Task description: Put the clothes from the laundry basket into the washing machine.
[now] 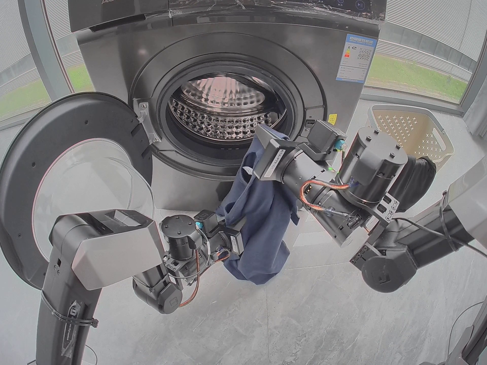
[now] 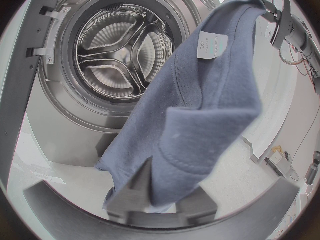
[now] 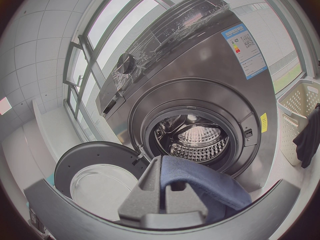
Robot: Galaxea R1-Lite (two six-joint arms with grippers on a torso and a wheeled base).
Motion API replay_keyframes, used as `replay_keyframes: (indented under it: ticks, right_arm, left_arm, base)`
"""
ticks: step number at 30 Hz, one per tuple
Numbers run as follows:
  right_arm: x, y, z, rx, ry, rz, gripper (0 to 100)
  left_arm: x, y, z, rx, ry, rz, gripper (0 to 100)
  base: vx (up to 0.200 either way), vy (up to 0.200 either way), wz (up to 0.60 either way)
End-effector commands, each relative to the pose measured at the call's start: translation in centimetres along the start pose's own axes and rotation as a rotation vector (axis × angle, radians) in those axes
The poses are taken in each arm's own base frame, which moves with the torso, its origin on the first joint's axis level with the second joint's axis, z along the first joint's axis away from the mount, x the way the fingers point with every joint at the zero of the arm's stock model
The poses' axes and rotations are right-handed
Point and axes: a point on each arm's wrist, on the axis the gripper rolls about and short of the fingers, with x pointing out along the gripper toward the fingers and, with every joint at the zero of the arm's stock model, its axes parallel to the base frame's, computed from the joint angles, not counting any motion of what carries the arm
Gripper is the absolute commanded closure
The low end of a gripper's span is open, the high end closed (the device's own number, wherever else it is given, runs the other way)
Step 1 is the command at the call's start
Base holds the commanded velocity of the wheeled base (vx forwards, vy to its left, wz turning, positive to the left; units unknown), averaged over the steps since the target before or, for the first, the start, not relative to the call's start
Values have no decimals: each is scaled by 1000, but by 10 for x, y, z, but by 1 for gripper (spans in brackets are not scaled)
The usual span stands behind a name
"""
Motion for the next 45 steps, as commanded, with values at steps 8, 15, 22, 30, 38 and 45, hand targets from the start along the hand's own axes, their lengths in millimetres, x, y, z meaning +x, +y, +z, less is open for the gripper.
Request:
replay_keyframes:
  ticks: [8,15,22,30,38,45]
  right_arm:
    - [-7,-27,0,12,27,-70,100]
    - [-30,-34,11,149,50,-81,100]
    - [-40,-32,11,158,58,-55,100]
    - [-38,-26,14,161,42,-29,100]
    - [-39,-22,16,159,47,-1,100]
    - [-36,-22,18,156,38,-2,100]
  left_arm:
    - [-39,-17,90,7,-160,11,100]
    - [-98,-28,105,30,-101,0,100]
    - [-99,-32,92,28,-48,-14,100]
    - [-77,-25,34,20,115,-50,0]
    - [-53,-15,-1,18,161,-32,0]
    - [-48,-17,-13,17,179,-42,0]
  base:
    - [0,0,0]
    - [0,0,0]
    - [0,0,0]
    - [0,0,0]
    - [0,0,0]
    - [0,0,0]
